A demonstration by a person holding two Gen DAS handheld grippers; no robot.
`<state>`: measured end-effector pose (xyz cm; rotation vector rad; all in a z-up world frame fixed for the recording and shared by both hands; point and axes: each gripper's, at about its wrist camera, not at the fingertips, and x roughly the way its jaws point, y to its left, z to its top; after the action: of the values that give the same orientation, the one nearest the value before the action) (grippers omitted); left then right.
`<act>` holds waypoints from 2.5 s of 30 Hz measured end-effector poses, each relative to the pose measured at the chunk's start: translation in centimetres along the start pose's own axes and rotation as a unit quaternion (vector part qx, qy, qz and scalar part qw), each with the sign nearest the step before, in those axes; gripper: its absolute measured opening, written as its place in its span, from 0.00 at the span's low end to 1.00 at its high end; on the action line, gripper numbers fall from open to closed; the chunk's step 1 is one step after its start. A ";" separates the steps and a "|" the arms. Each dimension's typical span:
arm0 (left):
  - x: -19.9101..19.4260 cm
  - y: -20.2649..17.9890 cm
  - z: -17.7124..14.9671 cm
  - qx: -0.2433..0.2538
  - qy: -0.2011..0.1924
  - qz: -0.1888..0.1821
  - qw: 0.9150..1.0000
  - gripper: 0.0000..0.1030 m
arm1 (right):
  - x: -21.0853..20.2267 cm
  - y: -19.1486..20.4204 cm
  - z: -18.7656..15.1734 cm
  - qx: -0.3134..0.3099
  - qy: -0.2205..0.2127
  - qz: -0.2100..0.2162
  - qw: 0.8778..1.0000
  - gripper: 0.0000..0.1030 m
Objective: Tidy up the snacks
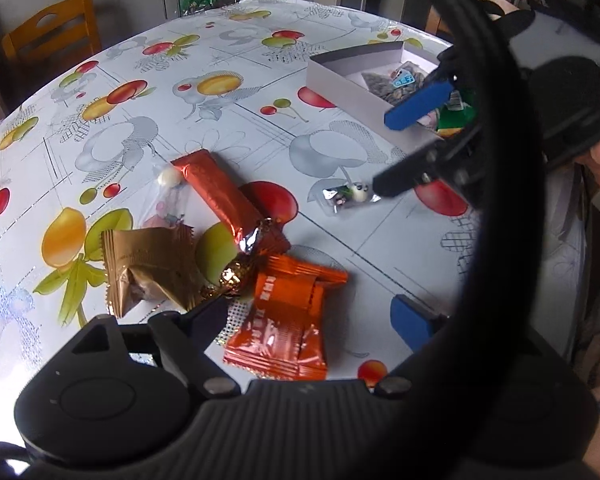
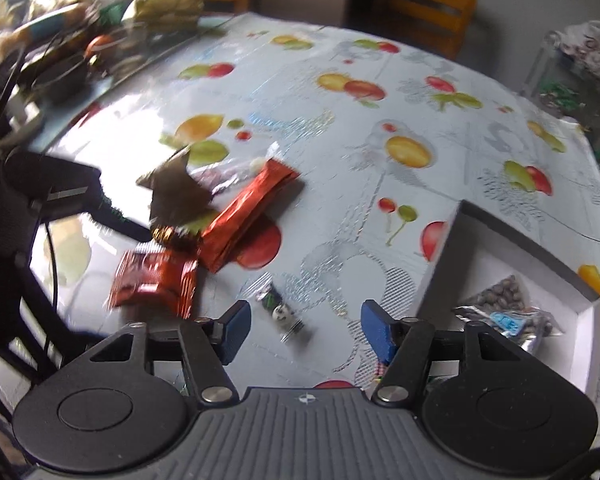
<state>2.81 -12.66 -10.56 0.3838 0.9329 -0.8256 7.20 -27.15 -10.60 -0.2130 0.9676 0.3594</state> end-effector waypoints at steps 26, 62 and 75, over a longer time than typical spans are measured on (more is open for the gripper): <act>0.6 0.2 0.0 -0.015 0.004 0.018 1.000 0.62 | 3.8 0.6 1.3 -0.057 0.038 0.046 0.997 0.47; -1.4 -1.0 0.2 -0.052 0.000 0.051 0.997 0.32 | 2.9 0.7 1.1 -0.023 0.023 0.051 0.998 0.16; -5.2 -0.5 1.8 -0.096 -0.027 0.084 0.992 0.32 | -0.6 0.4 1.3 0.013 -0.016 0.042 0.999 0.16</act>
<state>1.70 -11.76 -5.22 0.2675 0.9082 -0.5847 7.78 -26.46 -9.39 -0.1425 0.9505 0.4258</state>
